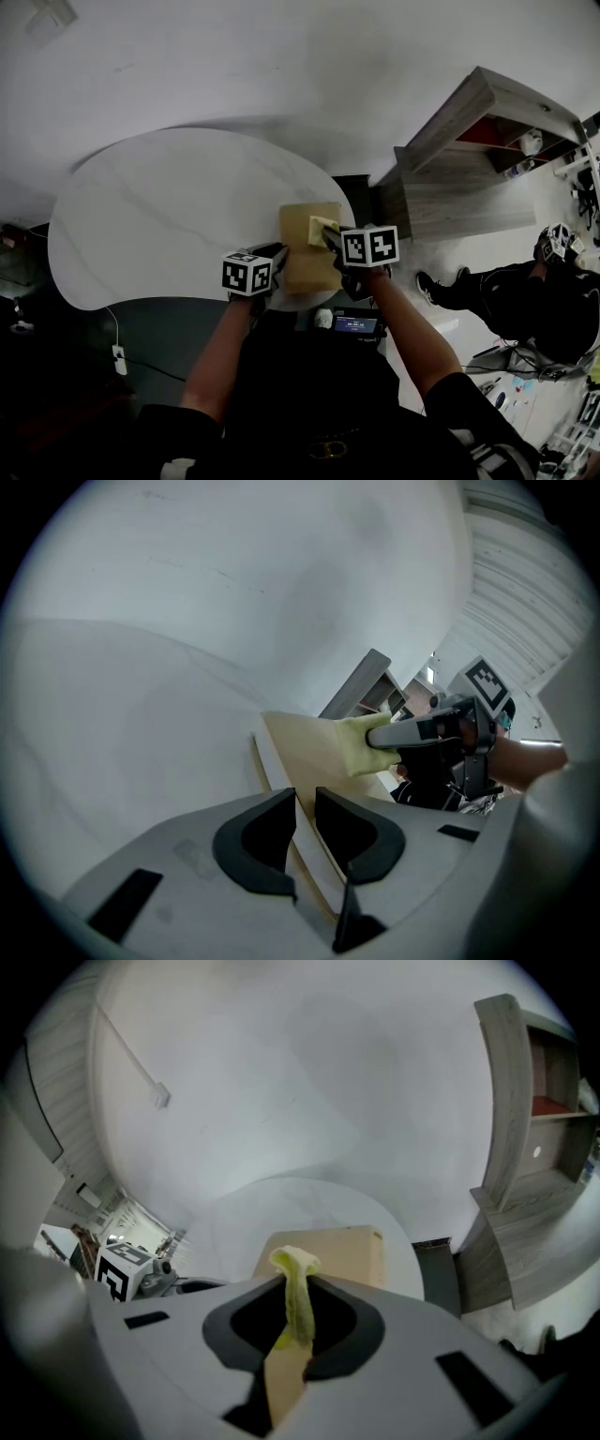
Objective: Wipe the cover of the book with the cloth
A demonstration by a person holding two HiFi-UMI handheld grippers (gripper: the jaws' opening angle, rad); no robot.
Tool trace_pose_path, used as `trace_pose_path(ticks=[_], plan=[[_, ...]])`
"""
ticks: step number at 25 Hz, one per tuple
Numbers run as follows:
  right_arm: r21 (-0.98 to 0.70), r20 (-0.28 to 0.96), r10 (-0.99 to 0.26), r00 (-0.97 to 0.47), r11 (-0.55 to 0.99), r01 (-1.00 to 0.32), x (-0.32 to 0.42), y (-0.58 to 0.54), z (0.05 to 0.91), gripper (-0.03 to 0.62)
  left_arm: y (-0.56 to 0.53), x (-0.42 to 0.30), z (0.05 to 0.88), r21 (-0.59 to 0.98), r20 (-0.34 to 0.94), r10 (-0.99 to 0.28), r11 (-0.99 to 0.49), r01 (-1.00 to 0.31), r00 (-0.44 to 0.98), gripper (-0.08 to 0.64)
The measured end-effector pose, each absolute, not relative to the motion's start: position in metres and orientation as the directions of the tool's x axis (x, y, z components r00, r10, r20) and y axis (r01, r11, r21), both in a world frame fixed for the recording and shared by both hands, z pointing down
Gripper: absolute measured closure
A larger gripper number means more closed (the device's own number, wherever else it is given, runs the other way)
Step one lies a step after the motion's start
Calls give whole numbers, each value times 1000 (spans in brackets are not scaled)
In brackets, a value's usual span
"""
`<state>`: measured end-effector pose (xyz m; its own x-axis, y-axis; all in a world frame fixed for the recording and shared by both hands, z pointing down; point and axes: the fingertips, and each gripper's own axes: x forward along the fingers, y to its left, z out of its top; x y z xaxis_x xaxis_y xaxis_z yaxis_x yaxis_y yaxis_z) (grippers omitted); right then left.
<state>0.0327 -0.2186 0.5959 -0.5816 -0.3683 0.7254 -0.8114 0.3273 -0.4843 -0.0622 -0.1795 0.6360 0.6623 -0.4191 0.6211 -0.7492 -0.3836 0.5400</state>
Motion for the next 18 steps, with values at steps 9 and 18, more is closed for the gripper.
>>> trace_pose_path(ticks=[9, 18], plan=[[-506, 738, -264, -622, 394, -767, -8, -199, 606, 505, -180, -62, 637, 545, 618, -415, -386, -745, 667, 492], [-486, 765, -239, -598, 395, -780, -18, -190, 621, 505, -179, -62, 636, 548, 615, -412, -390, -740, 672, 492]])
